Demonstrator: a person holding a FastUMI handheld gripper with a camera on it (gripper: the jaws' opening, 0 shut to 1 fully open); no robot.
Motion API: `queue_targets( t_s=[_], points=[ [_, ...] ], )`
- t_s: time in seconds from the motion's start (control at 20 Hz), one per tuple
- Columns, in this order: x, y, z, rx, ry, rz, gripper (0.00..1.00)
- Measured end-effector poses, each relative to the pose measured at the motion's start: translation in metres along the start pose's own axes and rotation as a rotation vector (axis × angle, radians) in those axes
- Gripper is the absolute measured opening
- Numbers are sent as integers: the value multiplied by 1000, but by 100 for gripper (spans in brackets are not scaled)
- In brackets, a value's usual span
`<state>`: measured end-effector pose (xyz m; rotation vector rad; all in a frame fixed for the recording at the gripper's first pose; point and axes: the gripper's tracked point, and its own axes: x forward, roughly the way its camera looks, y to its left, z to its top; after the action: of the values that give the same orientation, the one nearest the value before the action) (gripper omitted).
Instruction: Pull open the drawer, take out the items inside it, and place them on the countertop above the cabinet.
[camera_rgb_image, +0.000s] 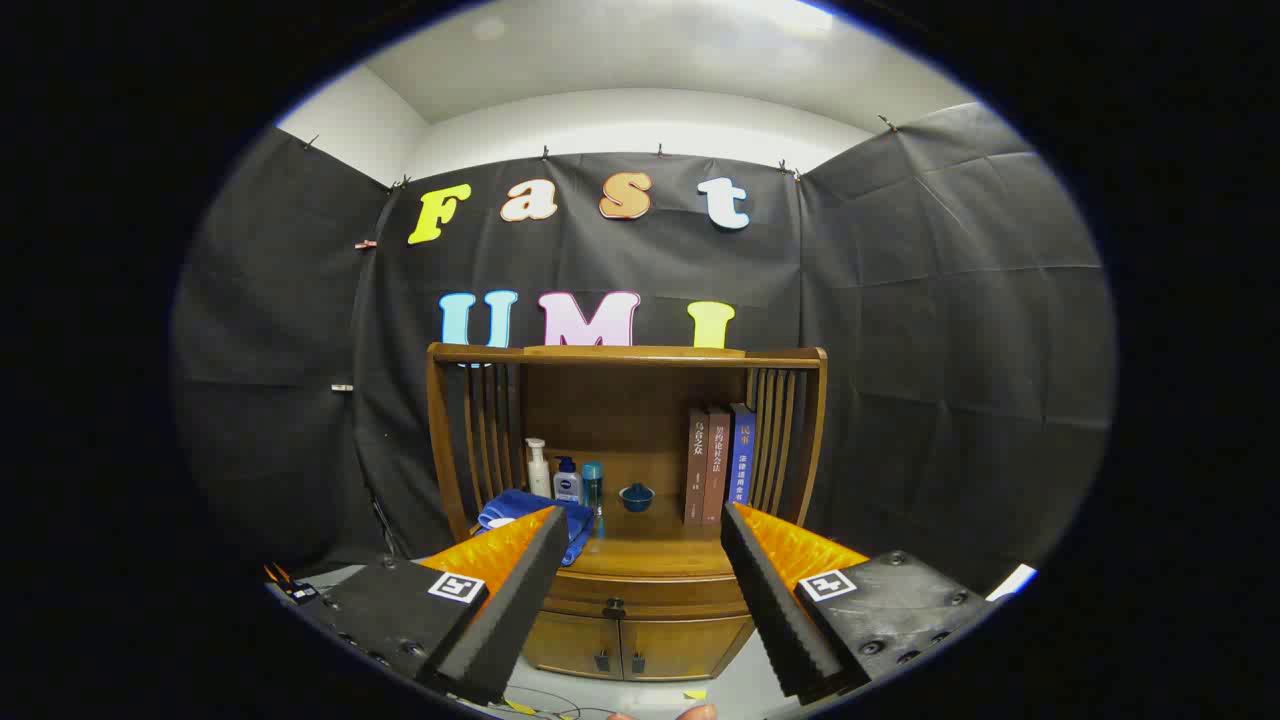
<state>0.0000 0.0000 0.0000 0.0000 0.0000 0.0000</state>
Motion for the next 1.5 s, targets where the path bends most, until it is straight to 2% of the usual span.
queue_targets(
  t_s=[0.7, 1.0, 1.25, 1.5],
  points=[
    [2, -2, 2, -4, -15, -31, 98],
    [22, 0, -8, -20, -28, -51, 98],
    [69, 14, -49, 8, -41, -55, 98],
    [121, 18, -137, 50, 8, -72, 98]
  ],
)
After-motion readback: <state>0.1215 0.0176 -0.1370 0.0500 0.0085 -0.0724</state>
